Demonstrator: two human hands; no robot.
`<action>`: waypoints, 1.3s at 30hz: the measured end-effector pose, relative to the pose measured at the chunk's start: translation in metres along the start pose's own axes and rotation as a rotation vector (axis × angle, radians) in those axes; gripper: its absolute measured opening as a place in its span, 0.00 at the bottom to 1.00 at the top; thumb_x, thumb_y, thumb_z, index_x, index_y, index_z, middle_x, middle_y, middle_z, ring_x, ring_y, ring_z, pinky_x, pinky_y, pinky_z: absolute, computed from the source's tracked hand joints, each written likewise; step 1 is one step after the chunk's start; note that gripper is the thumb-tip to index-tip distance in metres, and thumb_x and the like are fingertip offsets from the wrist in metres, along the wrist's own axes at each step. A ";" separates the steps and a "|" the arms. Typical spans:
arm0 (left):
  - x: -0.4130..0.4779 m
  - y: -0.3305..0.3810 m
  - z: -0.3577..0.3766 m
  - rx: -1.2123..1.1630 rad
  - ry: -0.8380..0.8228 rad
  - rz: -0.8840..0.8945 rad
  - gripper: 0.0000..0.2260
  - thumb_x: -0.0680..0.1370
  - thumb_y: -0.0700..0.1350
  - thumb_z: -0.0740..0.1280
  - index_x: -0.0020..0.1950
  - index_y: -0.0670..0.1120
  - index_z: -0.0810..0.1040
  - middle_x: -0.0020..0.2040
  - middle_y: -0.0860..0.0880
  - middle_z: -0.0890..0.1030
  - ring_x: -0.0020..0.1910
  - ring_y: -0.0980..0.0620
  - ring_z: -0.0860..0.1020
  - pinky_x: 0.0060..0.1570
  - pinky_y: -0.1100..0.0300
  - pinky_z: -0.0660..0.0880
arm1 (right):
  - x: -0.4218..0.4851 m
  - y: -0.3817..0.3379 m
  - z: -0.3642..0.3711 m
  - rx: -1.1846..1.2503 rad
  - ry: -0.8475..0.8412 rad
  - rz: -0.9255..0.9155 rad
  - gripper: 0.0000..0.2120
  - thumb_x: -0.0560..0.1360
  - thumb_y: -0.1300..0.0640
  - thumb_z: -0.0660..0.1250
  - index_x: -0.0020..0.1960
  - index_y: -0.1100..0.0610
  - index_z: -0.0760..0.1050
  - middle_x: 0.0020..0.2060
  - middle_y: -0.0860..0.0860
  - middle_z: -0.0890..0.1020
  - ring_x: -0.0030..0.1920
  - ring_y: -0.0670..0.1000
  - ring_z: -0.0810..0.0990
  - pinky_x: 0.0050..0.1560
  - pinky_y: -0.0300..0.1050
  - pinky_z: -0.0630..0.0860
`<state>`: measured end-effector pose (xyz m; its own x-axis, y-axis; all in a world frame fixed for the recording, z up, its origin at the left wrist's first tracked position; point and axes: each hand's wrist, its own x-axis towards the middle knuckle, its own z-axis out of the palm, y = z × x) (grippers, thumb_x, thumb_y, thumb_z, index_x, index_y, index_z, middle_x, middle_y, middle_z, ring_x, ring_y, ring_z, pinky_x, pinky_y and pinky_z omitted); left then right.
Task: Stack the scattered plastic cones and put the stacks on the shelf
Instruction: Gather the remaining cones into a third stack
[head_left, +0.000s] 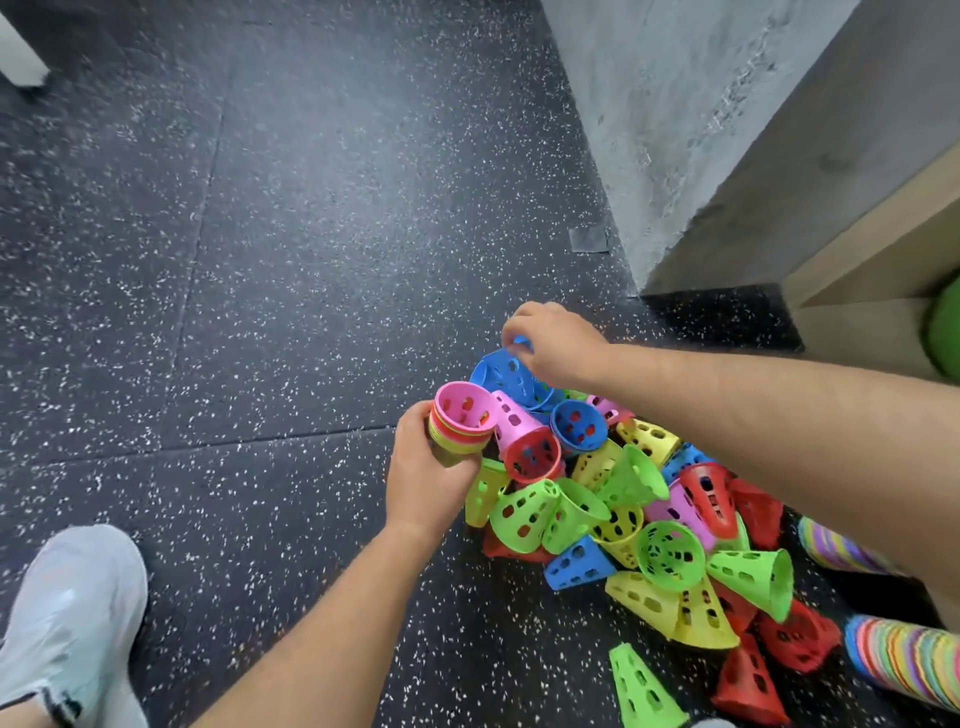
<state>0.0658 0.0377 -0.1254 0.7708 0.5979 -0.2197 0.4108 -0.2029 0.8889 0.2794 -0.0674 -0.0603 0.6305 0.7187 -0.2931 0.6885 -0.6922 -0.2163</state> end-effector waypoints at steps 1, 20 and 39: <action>0.001 0.000 0.000 -0.001 -0.002 -0.001 0.25 0.70 0.48 0.78 0.63 0.58 0.73 0.58 0.61 0.77 0.56 0.70 0.74 0.49 0.67 0.71 | -0.001 -0.002 0.001 0.007 0.006 -0.005 0.09 0.81 0.53 0.61 0.58 0.51 0.78 0.59 0.50 0.76 0.61 0.58 0.73 0.59 0.54 0.74; -0.024 0.023 -0.005 -0.177 -0.014 0.044 0.24 0.67 0.53 0.79 0.55 0.71 0.71 0.54 0.63 0.81 0.50 0.65 0.81 0.46 0.69 0.76 | -0.112 -0.062 -0.008 0.205 0.376 -0.223 0.10 0.81 0.55 0.63 0.58 0.59 0.75 0.58 0.53 0.77 0.59 0.57 0.75 0.60 0.53 0.73; 0.012 0.027 0.005 -0.119 -0.030 0.036 0.25 0.70 0.47 0.79 0.63 0.58 0.75 0.60 0.58 0.79 0.57 0.61 0.78 0.60 0.56 0.77 | 0.009 0.018 0.015 -0.004 0.031 0.209 0.15 0.83 0.53 0.56 0.67 0.55 0.71 0.62 0.53 0.77 0.65 0.59 0.69 0.56 0.54 0.72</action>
<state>0.0885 0.0353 -0.1061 0.7993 0.5677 -0.1972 0.3234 -0.1298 0.9373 0.2923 -0.0746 -0.0809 0.7703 0.5615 -0.3022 0.5432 -0.8260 -0.1502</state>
